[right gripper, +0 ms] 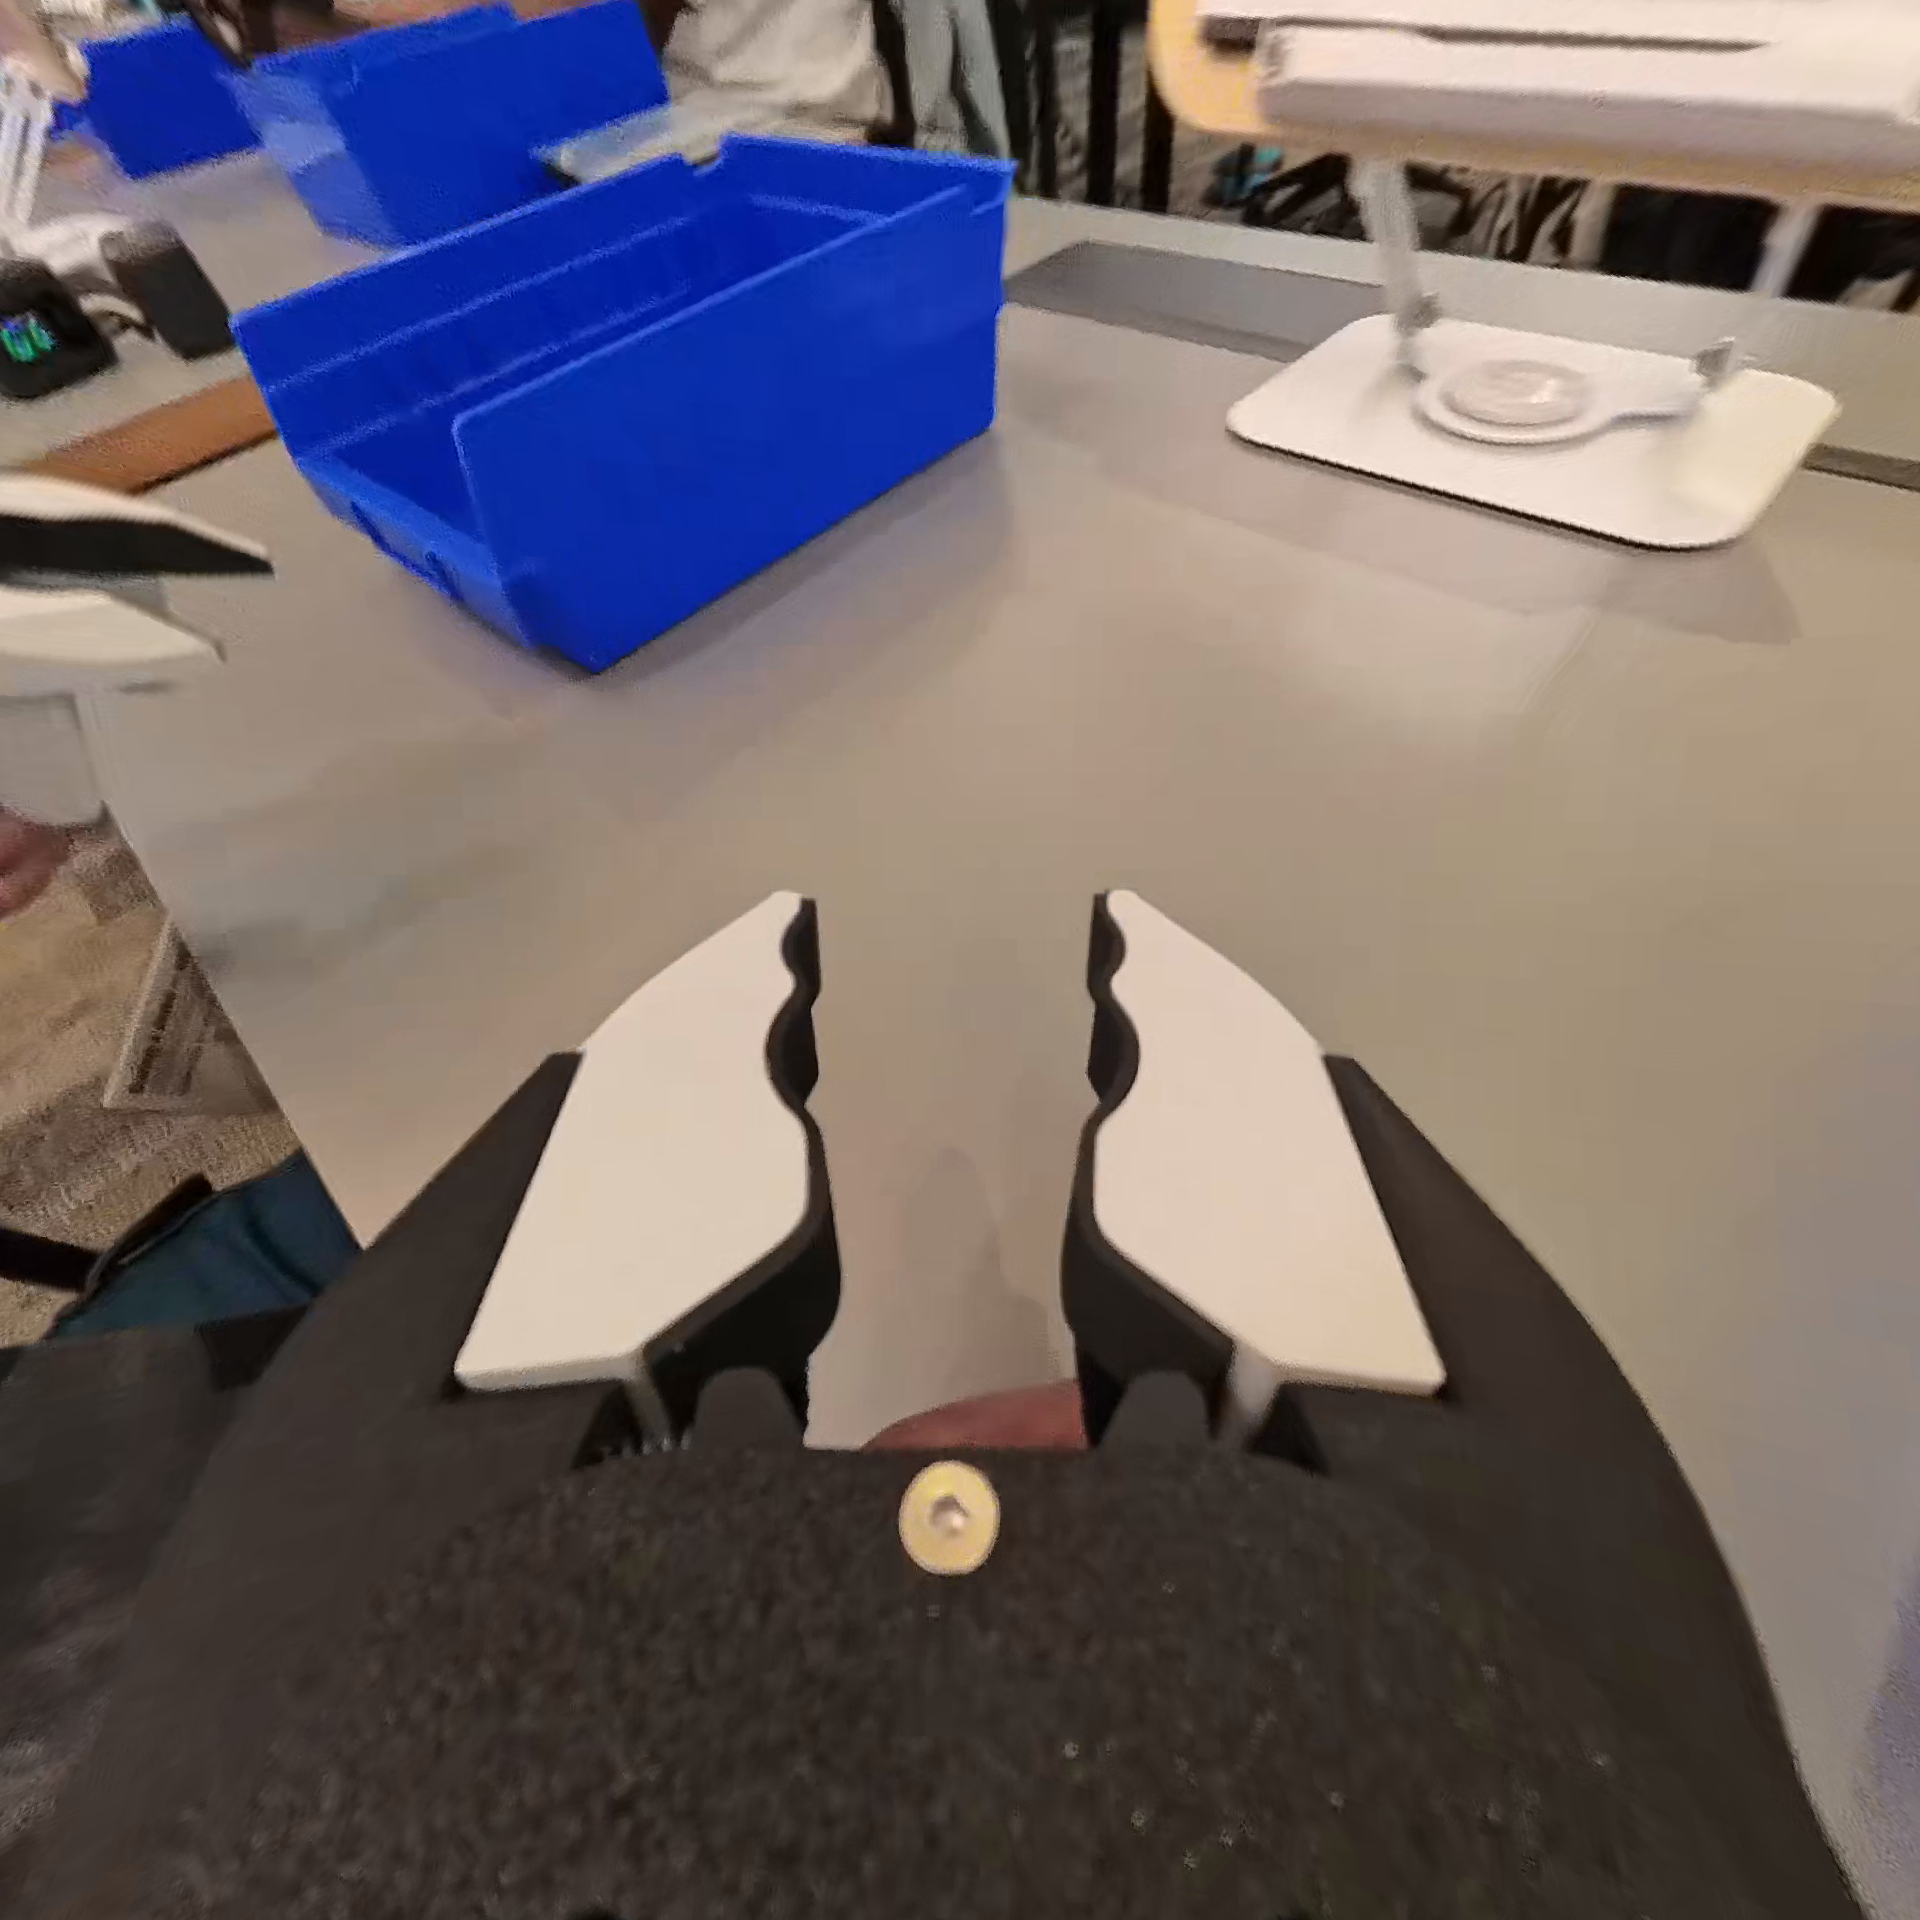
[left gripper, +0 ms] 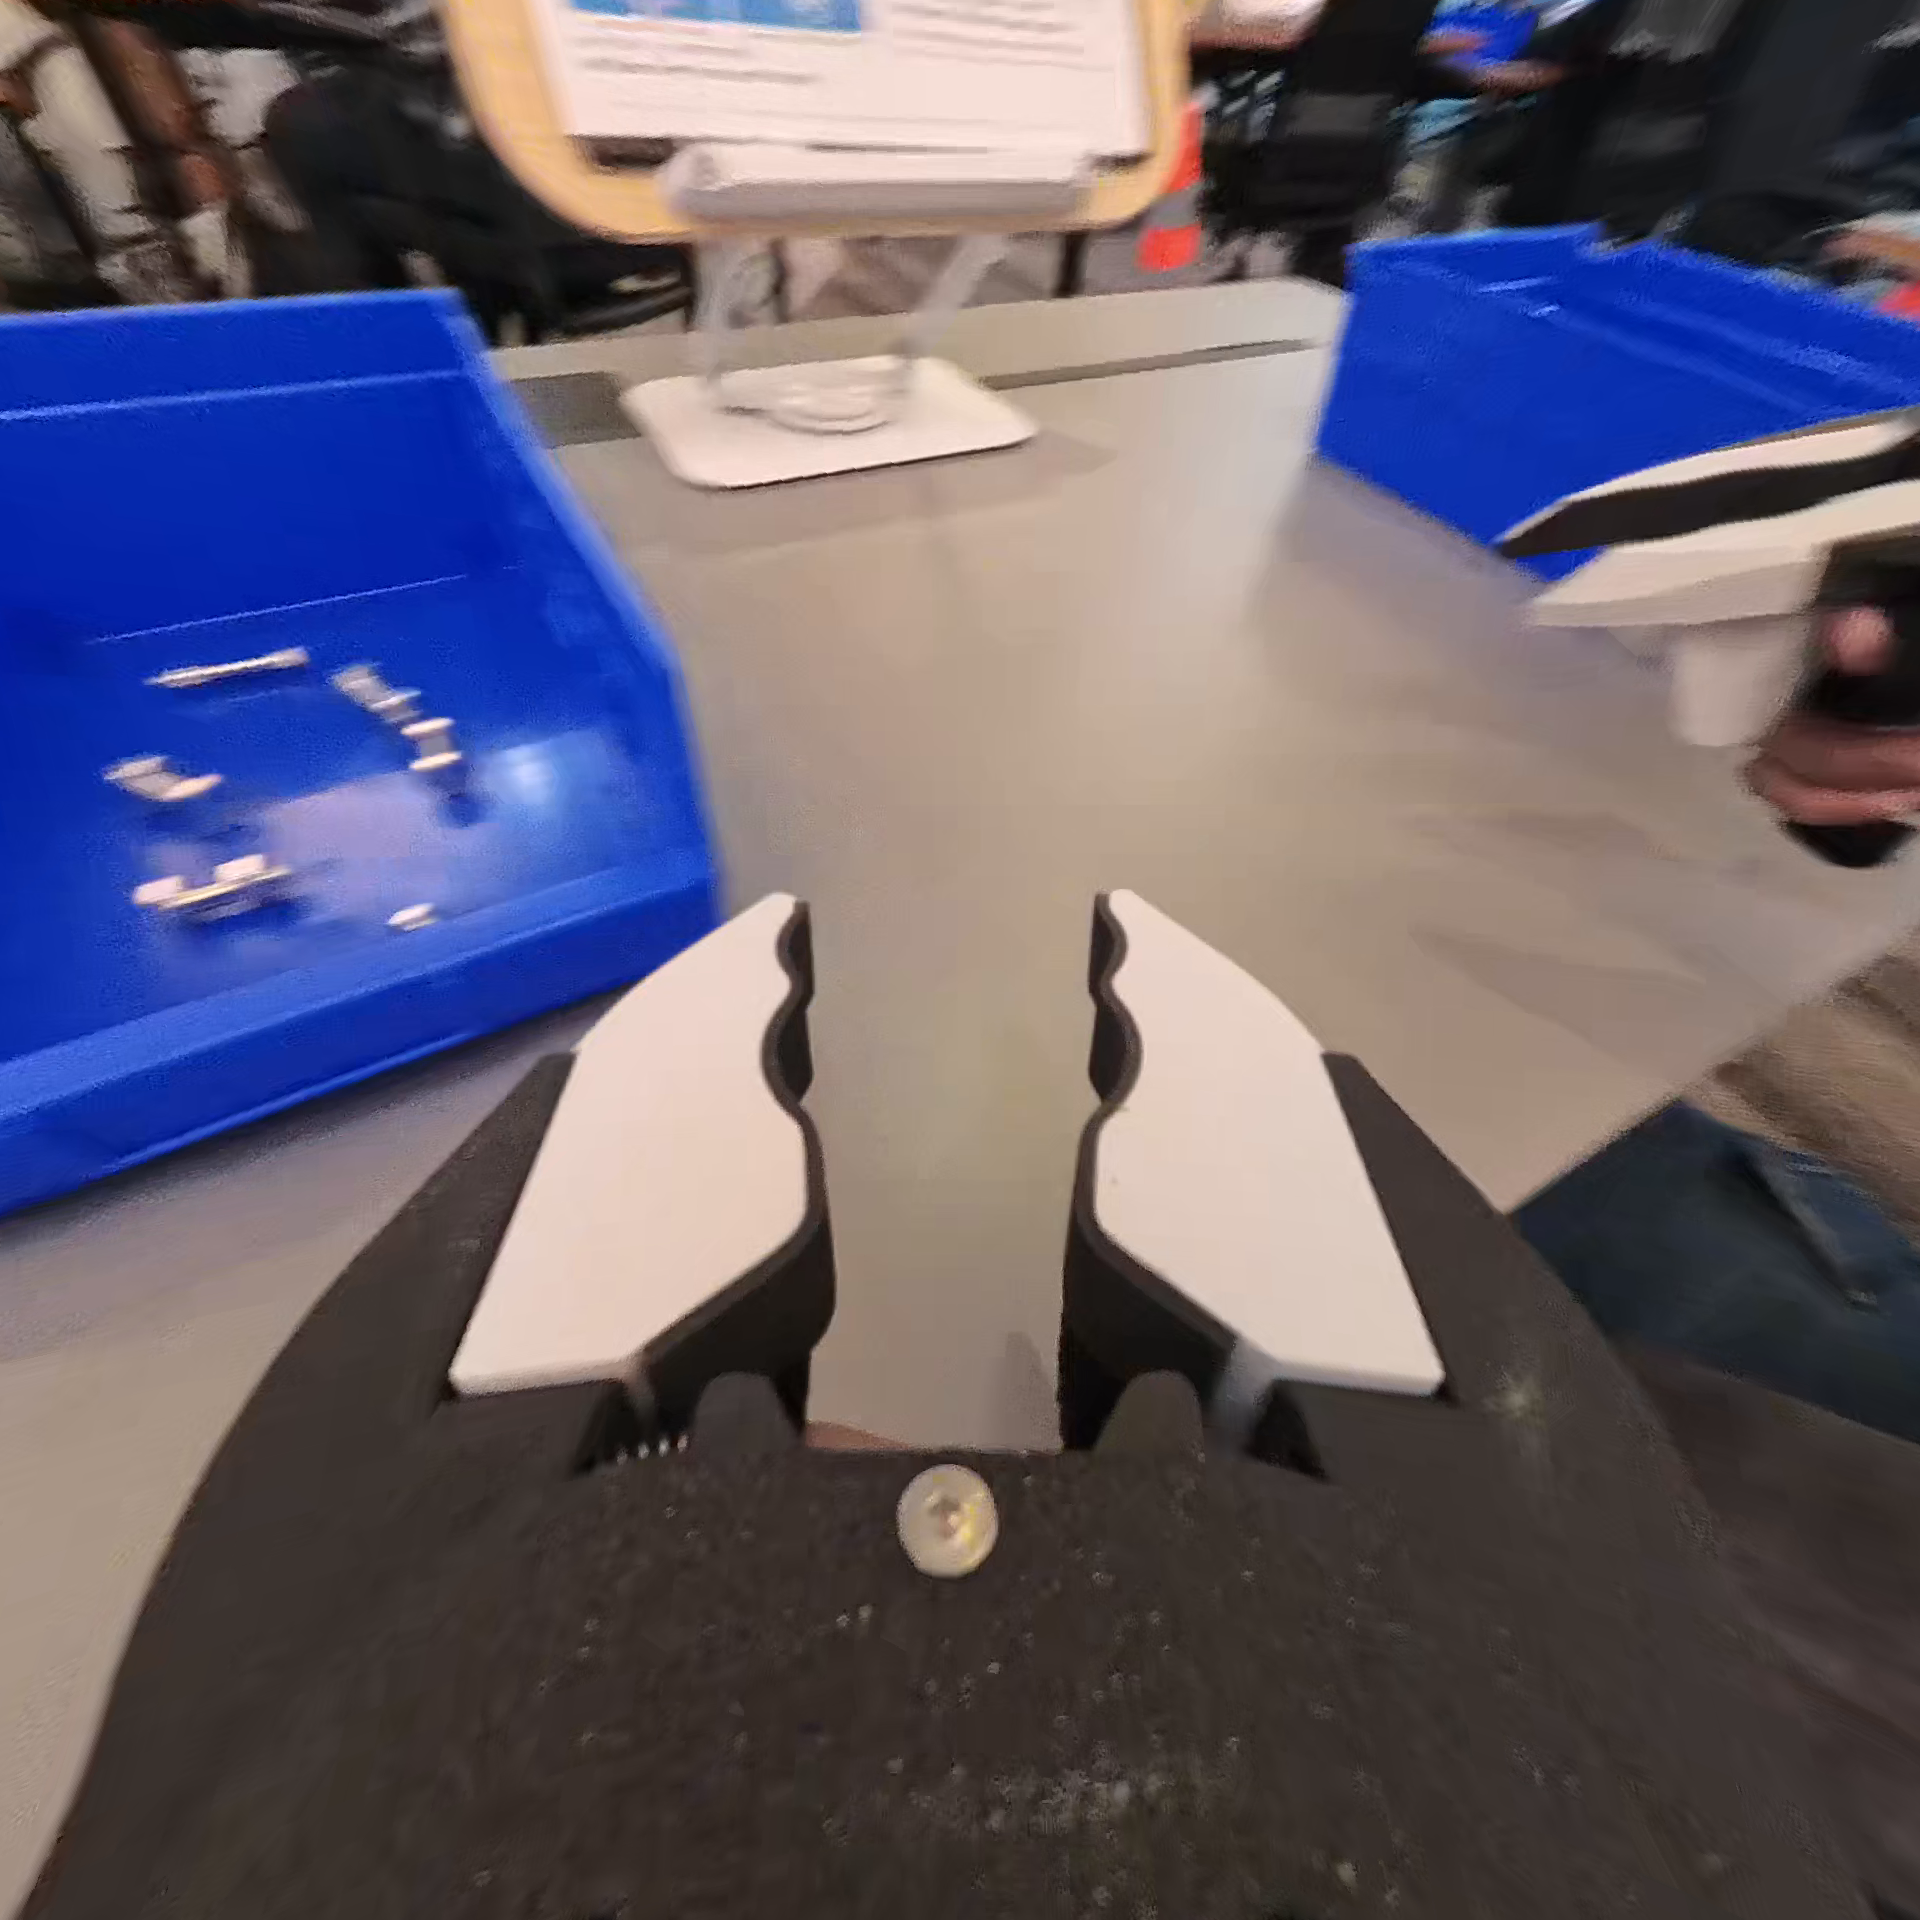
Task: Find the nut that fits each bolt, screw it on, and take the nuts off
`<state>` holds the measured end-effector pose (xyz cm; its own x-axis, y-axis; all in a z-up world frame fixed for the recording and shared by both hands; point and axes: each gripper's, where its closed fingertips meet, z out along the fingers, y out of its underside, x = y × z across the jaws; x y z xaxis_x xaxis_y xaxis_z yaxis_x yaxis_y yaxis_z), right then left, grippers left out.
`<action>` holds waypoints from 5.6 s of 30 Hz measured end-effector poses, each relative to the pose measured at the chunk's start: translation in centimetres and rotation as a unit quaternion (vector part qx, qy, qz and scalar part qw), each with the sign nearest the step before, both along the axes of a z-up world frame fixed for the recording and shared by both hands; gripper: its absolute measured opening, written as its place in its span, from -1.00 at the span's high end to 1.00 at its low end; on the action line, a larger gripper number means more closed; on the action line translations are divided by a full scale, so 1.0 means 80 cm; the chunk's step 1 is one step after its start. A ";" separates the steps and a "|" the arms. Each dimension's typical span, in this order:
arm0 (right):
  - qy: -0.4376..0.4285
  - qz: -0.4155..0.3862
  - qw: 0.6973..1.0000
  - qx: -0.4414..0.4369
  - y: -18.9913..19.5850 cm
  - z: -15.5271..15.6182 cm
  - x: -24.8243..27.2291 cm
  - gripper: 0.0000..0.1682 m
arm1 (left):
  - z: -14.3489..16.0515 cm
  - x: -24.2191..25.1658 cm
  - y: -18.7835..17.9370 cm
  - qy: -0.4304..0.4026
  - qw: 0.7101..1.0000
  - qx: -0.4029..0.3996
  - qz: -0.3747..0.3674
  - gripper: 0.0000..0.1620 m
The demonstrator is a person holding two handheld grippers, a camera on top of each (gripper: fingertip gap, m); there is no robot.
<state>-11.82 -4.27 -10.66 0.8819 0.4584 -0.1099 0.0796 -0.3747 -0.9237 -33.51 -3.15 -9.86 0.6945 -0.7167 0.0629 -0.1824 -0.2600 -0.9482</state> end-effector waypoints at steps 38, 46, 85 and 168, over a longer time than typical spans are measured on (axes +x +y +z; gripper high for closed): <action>0.042 -0.010 0.999 -0.026 0.000 -0.032 0.048 0.61 | -0.095 -0.056 0.258 0.260 0.919 -0.269 0.124 0.44; 0.043 -0.001 0.999 -0.033 0.000 -0.035 0.040 0.63 | -0.113 -0.052 0.271 0.295 0.898 -0.307 0.113 0.75; 0.234 0.173 0.957 0.008 0.058 0.053 -0.027 0.45 | 0.047 0.215 0.007 -0.170 0.912 -0.074 -0.366 0.82; 0.176 0.297 0.938 0.025 -0.002 0.075 -0.051 0.38 | 0.051 0.211 -0.036 -0.176 0.871 -0.113 -0.444 0.82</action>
